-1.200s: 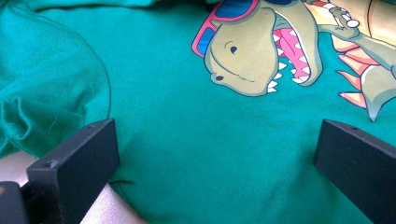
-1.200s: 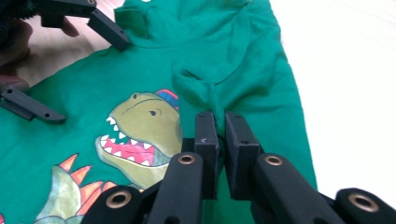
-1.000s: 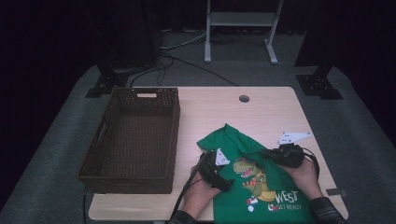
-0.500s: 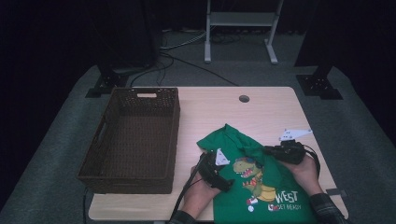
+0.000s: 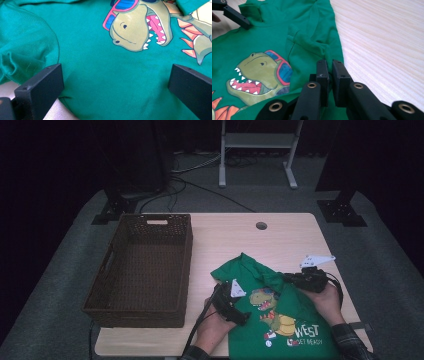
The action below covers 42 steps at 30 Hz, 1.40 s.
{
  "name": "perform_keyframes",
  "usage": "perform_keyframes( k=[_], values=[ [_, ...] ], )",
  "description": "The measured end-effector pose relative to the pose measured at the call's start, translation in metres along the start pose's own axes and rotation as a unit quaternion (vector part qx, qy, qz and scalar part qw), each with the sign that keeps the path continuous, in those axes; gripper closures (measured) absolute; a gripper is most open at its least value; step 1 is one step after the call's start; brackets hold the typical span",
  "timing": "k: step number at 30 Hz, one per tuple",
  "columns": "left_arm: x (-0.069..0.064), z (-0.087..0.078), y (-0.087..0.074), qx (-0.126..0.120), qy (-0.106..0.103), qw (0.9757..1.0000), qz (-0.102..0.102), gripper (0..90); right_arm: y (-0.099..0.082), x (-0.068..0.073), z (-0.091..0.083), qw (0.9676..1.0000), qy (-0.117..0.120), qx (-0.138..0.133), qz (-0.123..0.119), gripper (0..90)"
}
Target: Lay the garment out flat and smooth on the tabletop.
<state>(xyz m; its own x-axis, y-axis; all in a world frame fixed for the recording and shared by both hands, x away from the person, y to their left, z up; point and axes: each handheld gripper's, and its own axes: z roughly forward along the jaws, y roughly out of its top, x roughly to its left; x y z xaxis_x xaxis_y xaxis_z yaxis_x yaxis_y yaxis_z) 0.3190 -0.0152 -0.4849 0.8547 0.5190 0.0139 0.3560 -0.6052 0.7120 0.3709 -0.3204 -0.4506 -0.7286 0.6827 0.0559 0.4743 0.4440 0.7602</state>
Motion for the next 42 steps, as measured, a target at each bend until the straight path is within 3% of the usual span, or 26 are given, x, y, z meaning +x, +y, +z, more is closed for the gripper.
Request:
perform_keyframes(
  k=[42],
  values=[
    [0.0, 0.0, 0.0, -0.001, 0.0, 1.0, 0.0, 0.0, 0.016, -0.034, 0.003, 0.9989, -0.04, 0.017, 0.015, 86.1]
  ],
)
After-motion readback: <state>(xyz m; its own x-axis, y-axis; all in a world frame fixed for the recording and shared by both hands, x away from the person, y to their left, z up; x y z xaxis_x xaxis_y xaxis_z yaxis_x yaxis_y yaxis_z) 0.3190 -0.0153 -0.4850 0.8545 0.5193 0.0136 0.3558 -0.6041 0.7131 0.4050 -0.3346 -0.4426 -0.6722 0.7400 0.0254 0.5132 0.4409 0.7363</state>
